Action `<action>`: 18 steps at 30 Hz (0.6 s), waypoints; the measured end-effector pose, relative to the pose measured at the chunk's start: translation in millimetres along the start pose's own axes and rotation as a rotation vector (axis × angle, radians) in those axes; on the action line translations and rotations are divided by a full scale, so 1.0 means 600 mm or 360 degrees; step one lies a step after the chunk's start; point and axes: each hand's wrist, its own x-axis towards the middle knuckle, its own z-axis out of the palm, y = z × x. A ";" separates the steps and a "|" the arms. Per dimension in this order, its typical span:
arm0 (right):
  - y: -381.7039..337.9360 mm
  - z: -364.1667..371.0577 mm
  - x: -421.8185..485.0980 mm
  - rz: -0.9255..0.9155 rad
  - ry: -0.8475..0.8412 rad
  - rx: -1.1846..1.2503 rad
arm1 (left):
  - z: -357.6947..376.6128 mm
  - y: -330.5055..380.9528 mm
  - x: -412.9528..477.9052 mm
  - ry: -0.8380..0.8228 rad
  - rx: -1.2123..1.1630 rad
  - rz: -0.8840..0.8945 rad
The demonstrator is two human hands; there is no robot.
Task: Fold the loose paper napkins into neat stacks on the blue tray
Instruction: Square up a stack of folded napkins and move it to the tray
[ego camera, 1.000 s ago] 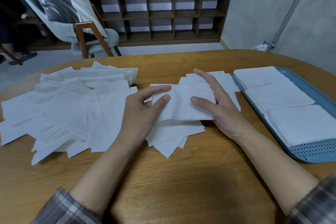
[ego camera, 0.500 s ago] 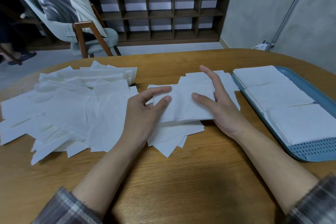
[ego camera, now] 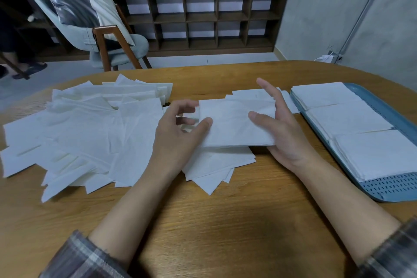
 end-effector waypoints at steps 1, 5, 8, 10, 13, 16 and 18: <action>-0.003 0.001 -0.001 0.0020 -0.0018 0.0134 | 0.000 0.007 -0.001 -0.0057 -0.0132 -0.0069; 0.000 0.003 -0.001 0.0036 -0.0053 0.0060 | -0.001 0.017 -0.006 -0.0324 -0.0390 -0.0187; 0.007 -0.001 0.003 0.0073 -0.0101 -0.0134 | -0.002 0.004 -0.003 -0.0294 -0.0214 -0.0042; 0.004 -0.005 0.001 0.0150 -0.0234 0.0060 | -0.003 -0.006 0.000 -0.0211 -0.0138 0.0013; -0.006 -0.004 -0.004 0.0197 -0.0402 0.0185 | -0.005 -0.012 0.003 -0.0116 -0.0076 0.0001; -0.002 -0.004 -0.002 0.0149 -0.0319 0.0053 | -0.003 -0.010 0.004 -0.0194 -0.0090 0.0061; 0.003 -0.007 -0.001 0.0032 -0.0195 -0.0179 | -0.001 -0.003 -0.001 -0.0290 -0.0071 0.0145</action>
